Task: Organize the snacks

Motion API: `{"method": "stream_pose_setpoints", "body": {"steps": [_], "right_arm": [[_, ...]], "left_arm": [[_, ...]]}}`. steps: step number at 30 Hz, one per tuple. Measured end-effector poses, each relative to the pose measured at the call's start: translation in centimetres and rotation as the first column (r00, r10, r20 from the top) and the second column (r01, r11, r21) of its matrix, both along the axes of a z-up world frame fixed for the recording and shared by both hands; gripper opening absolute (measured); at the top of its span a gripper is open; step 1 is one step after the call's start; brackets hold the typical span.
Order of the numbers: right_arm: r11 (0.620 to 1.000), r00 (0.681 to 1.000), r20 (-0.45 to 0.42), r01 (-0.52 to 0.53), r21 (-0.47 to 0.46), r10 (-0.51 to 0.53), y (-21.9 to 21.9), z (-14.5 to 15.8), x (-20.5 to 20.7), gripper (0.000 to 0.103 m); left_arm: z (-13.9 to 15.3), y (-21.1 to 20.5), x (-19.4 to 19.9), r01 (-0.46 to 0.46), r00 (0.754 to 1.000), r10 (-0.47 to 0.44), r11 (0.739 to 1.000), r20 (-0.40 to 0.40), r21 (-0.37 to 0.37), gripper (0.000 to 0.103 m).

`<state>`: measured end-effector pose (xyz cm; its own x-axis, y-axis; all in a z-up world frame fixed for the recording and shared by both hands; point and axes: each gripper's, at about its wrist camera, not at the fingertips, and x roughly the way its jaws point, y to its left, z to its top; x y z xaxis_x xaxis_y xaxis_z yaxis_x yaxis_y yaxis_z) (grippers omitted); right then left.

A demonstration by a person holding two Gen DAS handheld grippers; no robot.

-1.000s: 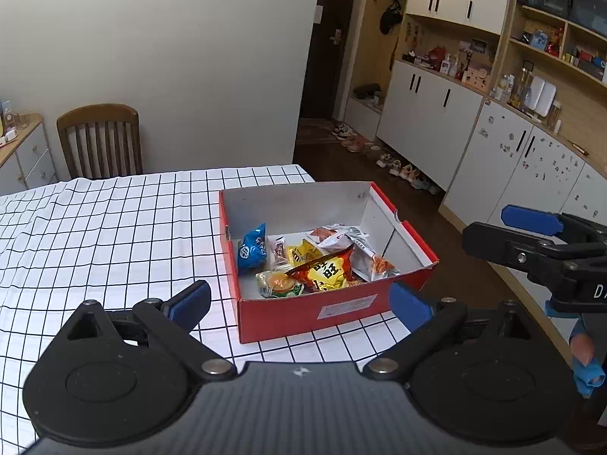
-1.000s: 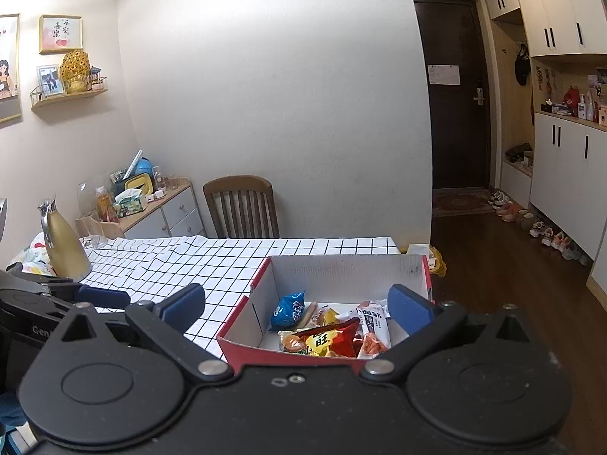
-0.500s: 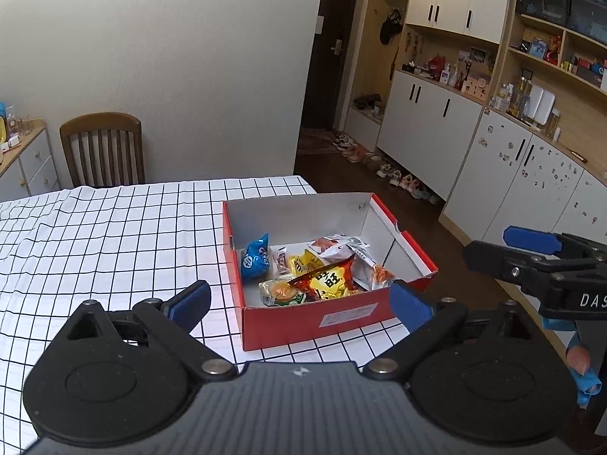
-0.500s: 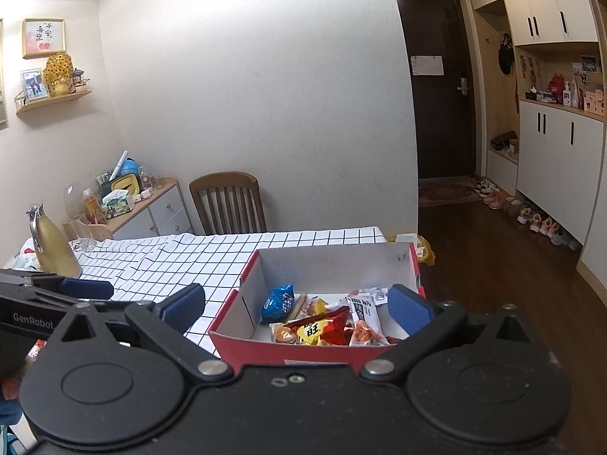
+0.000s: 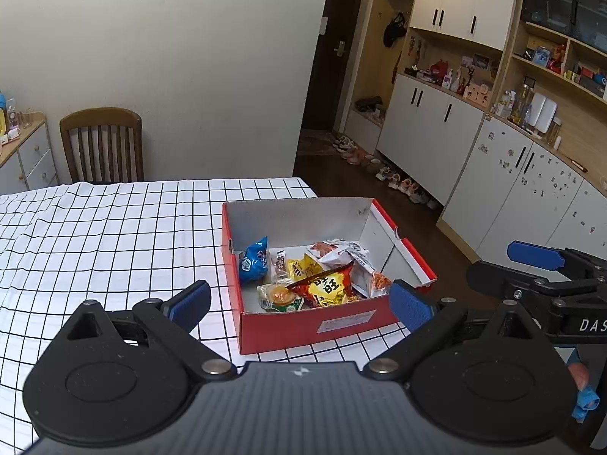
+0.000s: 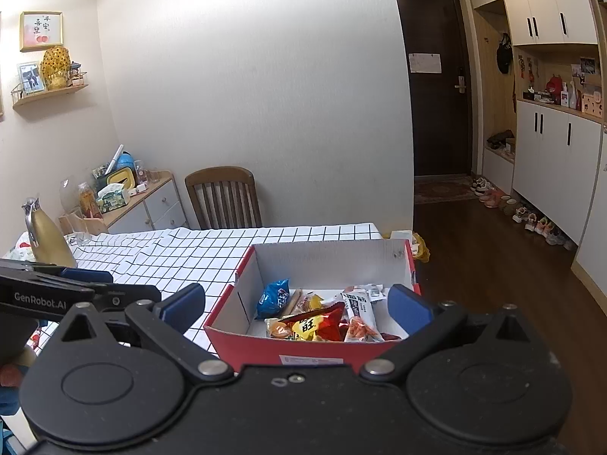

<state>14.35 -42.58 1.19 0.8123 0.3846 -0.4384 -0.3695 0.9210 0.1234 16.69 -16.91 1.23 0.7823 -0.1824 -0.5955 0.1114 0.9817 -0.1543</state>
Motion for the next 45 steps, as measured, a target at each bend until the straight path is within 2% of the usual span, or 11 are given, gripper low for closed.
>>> {"method": "stream_pose_setpoints", "body": {"steps": [18, 45], "right_arm": [[1.0, 1.0, -0.007, 0.0, 0.008, 0.0, 0.0, -0.1, 0.4, 0.103], [1.0, 1.0, -0.019, 0.021, -0.007, -0.021, -0.4, -0.2, 0.9, 0.103]], "left_arm": [[0.0, -0.2, 0.3, 0.0, 1.0, 0.0, 1.0, -0.001, 0.012, 0.101], [-0.1, -1.3, 0.8, 0.045, 0.999, -0.045, 0.999, -0.009, -0.015, 0.101]]}}
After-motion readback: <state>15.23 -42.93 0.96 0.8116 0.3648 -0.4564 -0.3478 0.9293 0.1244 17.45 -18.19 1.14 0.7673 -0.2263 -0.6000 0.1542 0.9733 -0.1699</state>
